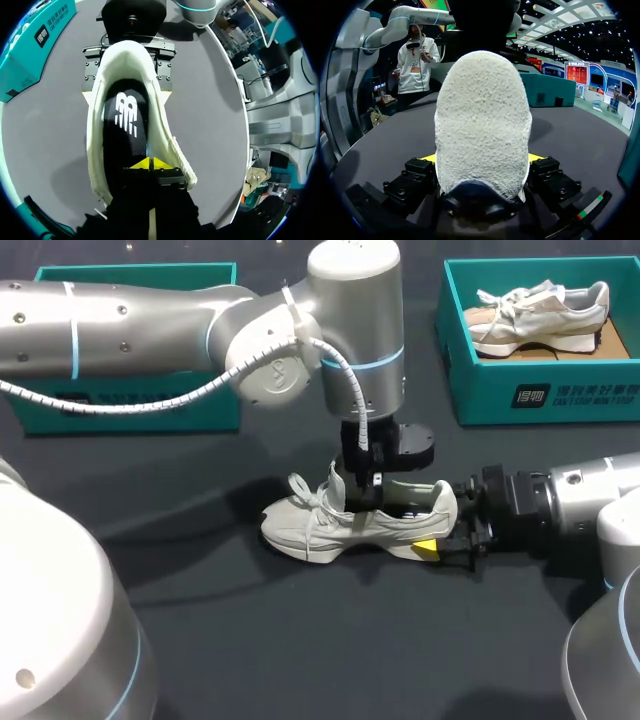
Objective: Take the shoe out of the shoebox, open the shoe tongue, remove and reinsert the insole, then place the shoe into the shoebox
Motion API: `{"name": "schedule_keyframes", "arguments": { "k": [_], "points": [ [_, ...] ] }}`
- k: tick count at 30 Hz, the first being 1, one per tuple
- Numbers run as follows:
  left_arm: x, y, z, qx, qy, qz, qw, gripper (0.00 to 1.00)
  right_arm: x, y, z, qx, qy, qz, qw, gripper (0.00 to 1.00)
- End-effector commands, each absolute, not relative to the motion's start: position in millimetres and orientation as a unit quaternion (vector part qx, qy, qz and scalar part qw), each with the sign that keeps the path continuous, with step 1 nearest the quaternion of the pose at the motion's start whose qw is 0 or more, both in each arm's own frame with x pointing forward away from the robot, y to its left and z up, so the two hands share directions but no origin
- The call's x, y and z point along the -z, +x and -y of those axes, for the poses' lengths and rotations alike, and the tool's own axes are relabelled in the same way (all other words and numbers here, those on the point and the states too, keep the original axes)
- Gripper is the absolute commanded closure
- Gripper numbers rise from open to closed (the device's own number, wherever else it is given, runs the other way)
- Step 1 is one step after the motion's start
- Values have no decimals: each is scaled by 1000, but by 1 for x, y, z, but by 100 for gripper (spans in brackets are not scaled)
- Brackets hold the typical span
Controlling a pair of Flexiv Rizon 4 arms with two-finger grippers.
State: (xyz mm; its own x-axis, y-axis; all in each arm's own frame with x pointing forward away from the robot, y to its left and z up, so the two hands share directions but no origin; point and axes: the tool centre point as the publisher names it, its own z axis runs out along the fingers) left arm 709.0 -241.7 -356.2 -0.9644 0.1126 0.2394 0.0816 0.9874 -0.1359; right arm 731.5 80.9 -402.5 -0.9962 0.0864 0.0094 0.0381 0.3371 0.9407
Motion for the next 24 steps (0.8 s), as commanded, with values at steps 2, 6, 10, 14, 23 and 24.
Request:
{"name": "schedule_keyframes", "arguments": {
  "k": [2, 6, 10, 14, 23, 24],
  "points": [
    [361, 707, 240, -65, -54, 988, 127, 100, 403, 731, -81, -573, 38, -819, 21, 100],
    [366, 706, 242, -63, -57, 989, 121, 100, 403, 731, -81, -573, 38, -819, 21, 100],
    [372, 705, 245, -60, -60, 992, 95, 80, 403, 731, -81, -573, 38, -819, 21, 100],
    [379, 704, 247, -58, -60, 994, 76, 69, 403, 731, -81, -573, 38, -819, 21, 100],
    [400, 709, 257, -50, -59, 997, 19, 64, 403, 731, -81, -573, 38, -819, 21, 100],
    [403, 711, 258, -49, -59, 997, 13, 63, 403, 731, -81, -573, 38, -819, 21, 100]
  ]
}}
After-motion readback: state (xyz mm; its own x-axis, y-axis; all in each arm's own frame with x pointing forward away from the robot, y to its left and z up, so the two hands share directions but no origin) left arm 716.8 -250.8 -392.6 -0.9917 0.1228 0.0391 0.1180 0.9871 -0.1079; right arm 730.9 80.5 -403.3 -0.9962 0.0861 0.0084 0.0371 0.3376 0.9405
